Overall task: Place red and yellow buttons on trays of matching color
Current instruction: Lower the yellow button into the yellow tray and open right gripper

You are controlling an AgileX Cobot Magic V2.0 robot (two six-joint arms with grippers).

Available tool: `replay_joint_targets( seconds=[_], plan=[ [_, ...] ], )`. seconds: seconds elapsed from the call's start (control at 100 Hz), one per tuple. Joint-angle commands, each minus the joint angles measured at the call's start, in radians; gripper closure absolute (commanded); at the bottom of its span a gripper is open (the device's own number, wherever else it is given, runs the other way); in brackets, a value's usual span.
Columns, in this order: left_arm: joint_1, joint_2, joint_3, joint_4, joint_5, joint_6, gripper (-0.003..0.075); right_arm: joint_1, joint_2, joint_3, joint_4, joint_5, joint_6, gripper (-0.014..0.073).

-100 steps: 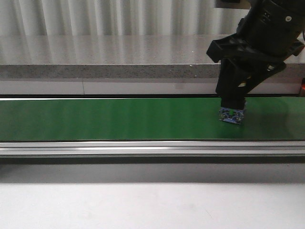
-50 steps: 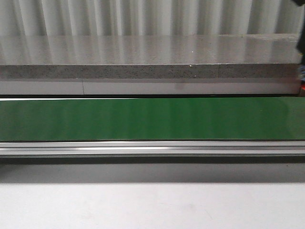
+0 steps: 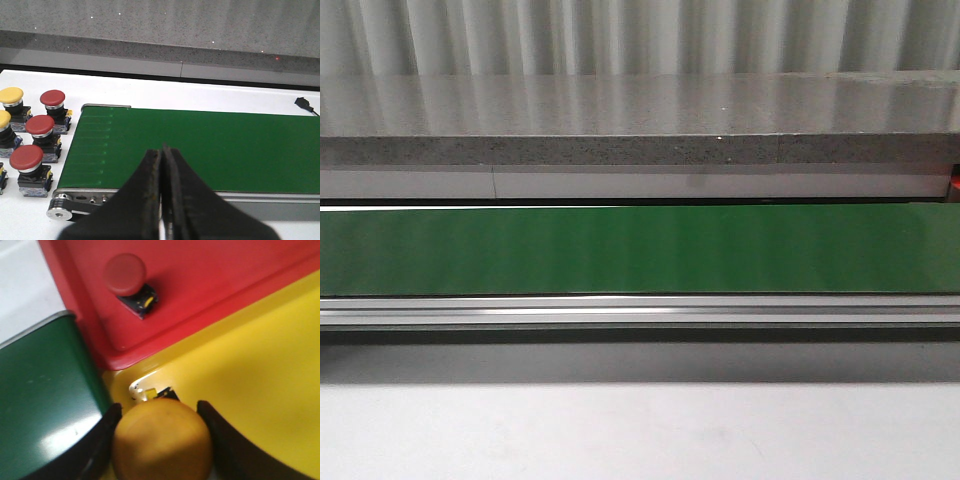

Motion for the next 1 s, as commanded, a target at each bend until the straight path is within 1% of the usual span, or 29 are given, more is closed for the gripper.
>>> replay_joint_targets(
  seconds=[0.0, 0.13, 0.33, 0.49, 0.54, 0.59, 0.71, 0.76, 0.78, 0.86, 0.99],
  plan=[
    [-0.008, 0.008, -0.026, -0.013, -0.076, 0.003, 0.0740, -0.027, 0.000, 0.006, 0.008, -0.096, 0.017, 0.0390],
    [-0.008, 0.008, -0.026, -0.013, -0.075, 0.003, 0.0740, -0.034, 0.068, 0.028, 0.008, -0.134, 0.024, 0.0390],
    [-0.008, 0.008, -0.026, -0.013, -0.071, 0.003, 0.0740, -0.037, 0.173, 0.030, 0.008, -0.136, 0.024, 0.0389],
    [-0.008, 0.008, -0.026, -0.013, -0.071, 0.003, 0.0740, -0.038, 0.211, 0.030, 0.008, -0.136, 0.024, 0.0376],
    [-0.008, 0.008, -0.026, -0.013, -0.071, 0.003, 0.0740, -0.038, 0.214, 0.030, 0.008, -0.136, 0.024, 0.0337],
    [-0.008, 0.008, -0.026, -0.013, -0.071, 0.003, 0.0740, -0.038, 0.214, 0.029, 0.008, -0.136, 0.024, 0.0263],
    [-0.008, 0.008, -0.026, -0.013, -0.071, 0.003, 0.0740, -0.038, 0.210, 0.024, 0.008, -0.136, 0.025, 0.0010],
    [-0.008, 0.008, -0.026, -0.013, -0.071, 0.003, 0.0740, -0.038, 0.202, 0.020, 0.011, -0.132, 0.027, -0.0064],
    [-0.008, 0.008, -0.026, -0.013, -0.071, 0.003, 0.0740, -0.038, 0.196, 0.018, 0.014, -0.132, 0.030, -0.0076],
    [-0.008, 0.008, -0.026, -0.013, -0.071, 0.003, 0.0740, -0.038, 0.163, 0.017, 0.018, -0.138, 0.039, -0.0050],
    [-0.008, 0.008, -0.026, -0.013, -0.071, 0.003, 0.0740, -0.027, 0.063, 0.017, 0.042, -0.156, 0.040, -0.0050]
  ],
)
